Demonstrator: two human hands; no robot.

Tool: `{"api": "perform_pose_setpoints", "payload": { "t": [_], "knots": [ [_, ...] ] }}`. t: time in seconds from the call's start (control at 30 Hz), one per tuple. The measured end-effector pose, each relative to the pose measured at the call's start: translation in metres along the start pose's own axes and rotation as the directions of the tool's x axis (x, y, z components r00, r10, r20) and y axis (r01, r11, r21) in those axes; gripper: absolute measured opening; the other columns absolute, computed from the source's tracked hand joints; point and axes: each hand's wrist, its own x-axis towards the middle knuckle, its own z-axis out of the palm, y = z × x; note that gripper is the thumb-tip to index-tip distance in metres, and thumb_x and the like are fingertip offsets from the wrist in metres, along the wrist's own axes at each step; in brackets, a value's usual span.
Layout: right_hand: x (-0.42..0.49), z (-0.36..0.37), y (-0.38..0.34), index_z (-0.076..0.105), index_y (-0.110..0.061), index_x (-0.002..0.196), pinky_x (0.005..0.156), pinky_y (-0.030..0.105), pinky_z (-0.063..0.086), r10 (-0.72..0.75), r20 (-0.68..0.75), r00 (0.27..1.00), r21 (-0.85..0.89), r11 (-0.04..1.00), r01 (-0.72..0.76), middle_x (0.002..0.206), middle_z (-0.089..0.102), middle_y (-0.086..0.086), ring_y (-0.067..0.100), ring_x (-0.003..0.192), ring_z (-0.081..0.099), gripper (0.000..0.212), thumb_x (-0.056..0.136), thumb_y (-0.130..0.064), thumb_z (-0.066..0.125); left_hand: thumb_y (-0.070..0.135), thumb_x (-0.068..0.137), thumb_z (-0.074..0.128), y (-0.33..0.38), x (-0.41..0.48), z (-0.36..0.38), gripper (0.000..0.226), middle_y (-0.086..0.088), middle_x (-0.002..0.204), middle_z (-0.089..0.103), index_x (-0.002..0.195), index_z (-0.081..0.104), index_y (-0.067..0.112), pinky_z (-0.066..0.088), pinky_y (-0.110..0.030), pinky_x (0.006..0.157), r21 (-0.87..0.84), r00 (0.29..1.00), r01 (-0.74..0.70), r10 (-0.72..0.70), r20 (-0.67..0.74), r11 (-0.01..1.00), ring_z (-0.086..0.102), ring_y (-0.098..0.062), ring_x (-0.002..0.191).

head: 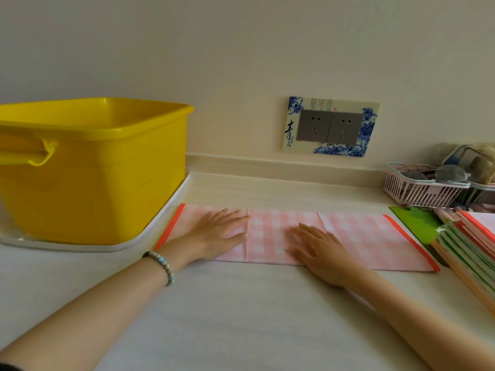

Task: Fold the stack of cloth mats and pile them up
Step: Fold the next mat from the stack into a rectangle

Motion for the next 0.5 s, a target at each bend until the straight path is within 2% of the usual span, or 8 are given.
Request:
{"api": "perform_pose_setpoints", "payload": {
  "t": [0.07, 0.13, 0.23, 0.3, 0.4, 0.43, 0.5],
  "knots": [
    [-0.005, -0.004, -0.011, 0.021, -0.037, 0.147, 0.115, 0.029, 0.01, -0.082, -0.023, 0.996, 0.006, 0.997, 0.082, 0.156, 0.017, -0.009, 0.011, 0.143, 0.018, 0.054, 0.096, -0.052, 0.031, 0.05, 0.099, 0.02, 0.014, 0.013, 0.003, 0.052, 0.013, 0.158, -0.002, 0.149, 0.009, 0.039, -0.006, -0.036, 0.114, 0.013, 0.999, -0.039, 0.039, -0.007, 0.999, -0.008, -0.01, 0.145],
    [-0.013, -0.004, -0.023, 0.027, -0.039, 0.145, 0.112, 0.025, 0.015, -0.176, -0.028, 0.984, 0.031, 0.984, 0.177, 0.155, 0.023, -0.012, 0.01, 0.14, 0.025, 0.05, 0.097, -0.049, 0.033, 0.048, 0.1, 0.021, 0.02, 0.021, 0.006, 0.052, 0.012, 0.159, -0.001, 0.15, 0.01, 0.037, -0.007, -0.034, 0.114, 0.021, 0.999, -0.047, 0.047, 0.009, 0.999, -0.008, -0.009, 0.145],
    [-0.024, 0.0, -0.028, 0.032, -0.04, 0.143, 0.115, 0.023, 0.013, -0.259, -0.009, 0.966, 0.059, 0.964, 0.259, 0.153, 0.024, -0.018, 0.001, 0.14, 0.018, 0.046, 0.097, -0.049, 0.031, 0.051, 0.099, 0.021, 0.021, 0.025, 0.009, 0.054, 0.012, 0.159, 0.001, 0.15, 0.011, 0.037, -0.007, -0.032, 0.113, 0.027, 0.999, -0.041, 0.041, 0.019, 0.999, -0.007, -0.009, 0.145],
    [-0.029, 0.001, -0.025, 0.03, -0.042, 0.143, 0.116, 0.024, 0.008, -0.258, 0.015, 0.966, 0.076, 0.964, 0.256, 0.153, 0.019, -0.022, -0.002, 0.141, 0.01, 0.046, 0.098, -0.049, 0.028, 0.054, 0.098, 0.022, 0.021, 0.023, 0.008, 0.055, 0.011, 0.159, 0.007, 0.149, 0.016, 0.036, -0.004, -0.033, 0.114, 0.04, 0.999, -0.034, 0.034, 0.001, 0.999, -0.003, -0.009, 0.145],
    [-0.033, -0.001, -0.016, 0.037, -0.043, 0.139, 0.117, 0.027, 0.009, -0.23, 0.005, 0.973, 0.132, 0.965, 0.227, 0.151, 0.024, -0.023, -0.004, 0.14, 0.013, 0.043, 0.098, -0.047, 0.026, 0.058, 0.096, 0.026, 0.019, 0.014, 0.003, 0.056, 0.011, 0.156, 0.019, 0.147, 0.026, 0.035, -0.002, -0.034, 0.115, 0.055, 1.0, -0.016, 0.017, -0.009, 0.998, 0.004, -0.009, 0.145],
    [-0.034, -0.003, -0.012, 0.039, -0.043, 0.137, 0.117, 0.028, 0.01, -0.219, -0.002, 0.976, 0.149, 0.965, 0.217, 0.149, 0.027, -0.023, -0.005, 0.14, 0.015, 0.042, 0.098, -0.047, 0.026, 0.057, 0.095, 0.027, 0.018, 0.009, 0.001, 0.055, 0.011, 0.154, 0.024, 0.145, 0.029, 0.035, -0.001, -0.034, 0.116, 0.054, 1.0, -0.013, 0.014, -0.01, 0.998, 0.008, -0.009, 0.144],
    [-0.035, -0.003, -0.003, 0.043, -0.044, 0.134, 0.117, 0.029, 0.012, -0.199, -0.013, 0.98, 0.162, 0.967, 0.198, 0.147, 0.03, -0.025, -0.006, 0.139, 0.018, 0.041, 0.097, -0.048, 0.025, 0.054, 0.095, 0.032, 0.017, -0.003, -0.003, 0.05, 0.01, 0.141, 0.038, 0.142, 0.037, 0.036, 0.011, -0.028, 0.113, 0.016, 0.999, -0.019, 0.02, -0.034, 1.0, 0.027, -0.012, 0.135]
  ]
}}
